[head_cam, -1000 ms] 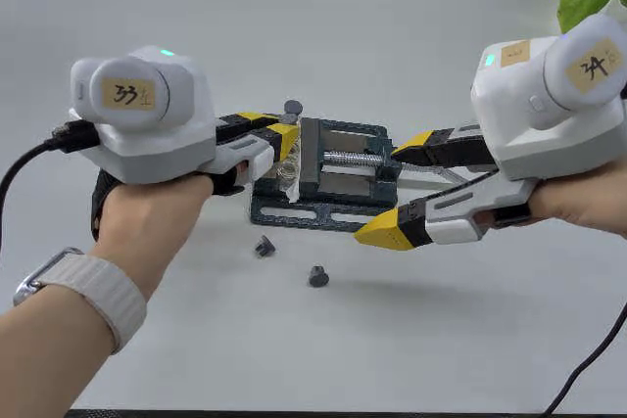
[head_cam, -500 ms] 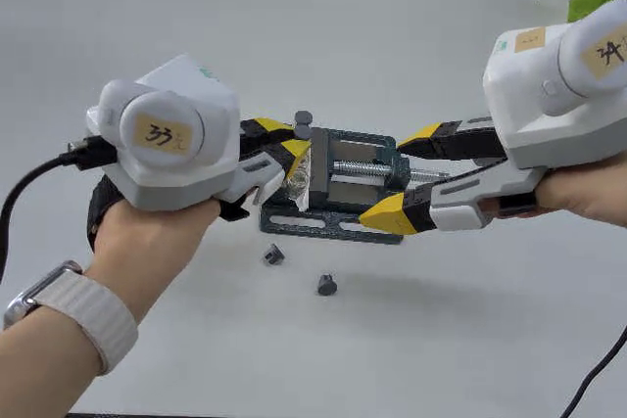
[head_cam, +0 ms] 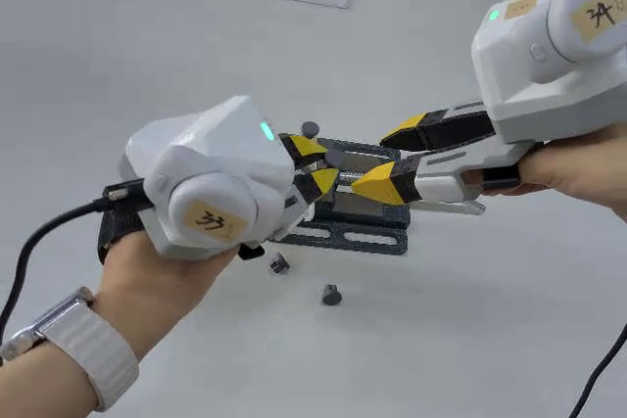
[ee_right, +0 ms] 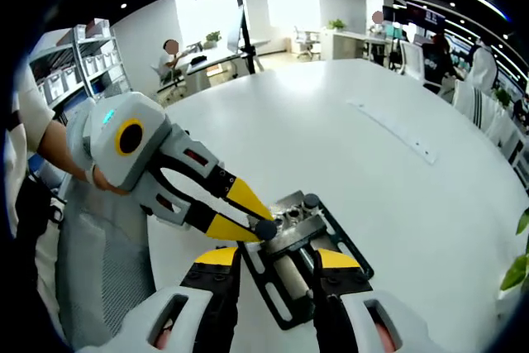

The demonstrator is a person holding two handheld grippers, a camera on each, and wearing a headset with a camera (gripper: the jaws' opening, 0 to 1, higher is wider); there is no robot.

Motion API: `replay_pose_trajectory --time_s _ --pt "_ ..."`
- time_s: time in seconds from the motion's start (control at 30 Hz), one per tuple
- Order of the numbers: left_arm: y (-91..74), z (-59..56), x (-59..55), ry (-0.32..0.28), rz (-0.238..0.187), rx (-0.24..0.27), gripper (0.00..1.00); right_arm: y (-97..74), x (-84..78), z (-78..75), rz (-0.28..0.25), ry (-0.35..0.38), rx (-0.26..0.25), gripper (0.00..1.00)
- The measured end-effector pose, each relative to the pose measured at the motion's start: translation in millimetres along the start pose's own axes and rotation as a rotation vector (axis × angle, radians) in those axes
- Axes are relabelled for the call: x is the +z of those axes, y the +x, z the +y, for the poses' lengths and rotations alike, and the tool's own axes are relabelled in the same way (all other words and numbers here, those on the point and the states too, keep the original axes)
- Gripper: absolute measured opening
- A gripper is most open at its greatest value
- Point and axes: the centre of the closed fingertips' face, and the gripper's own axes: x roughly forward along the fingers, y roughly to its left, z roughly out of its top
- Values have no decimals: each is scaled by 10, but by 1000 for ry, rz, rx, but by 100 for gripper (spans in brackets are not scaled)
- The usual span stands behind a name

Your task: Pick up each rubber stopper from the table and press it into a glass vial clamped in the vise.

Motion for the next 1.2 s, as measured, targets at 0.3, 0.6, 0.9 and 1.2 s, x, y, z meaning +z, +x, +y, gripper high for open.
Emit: replay_pose_trajectory --time_s 0.3,0.6,0.9,1.2 --pt "6 -47 4 61 8 12 4 66 83 35 -33 38 -12 21" --pt "4 -35 7 77 11 30 4 130 49 61 -20 65 -11 15" --pt "-10 -36 30 124 11 47 4 162 38 92 -13 100 -3 10" --pt "-6 -32 43 150 16 61 4 165 32 84 -13 170 -2 8"
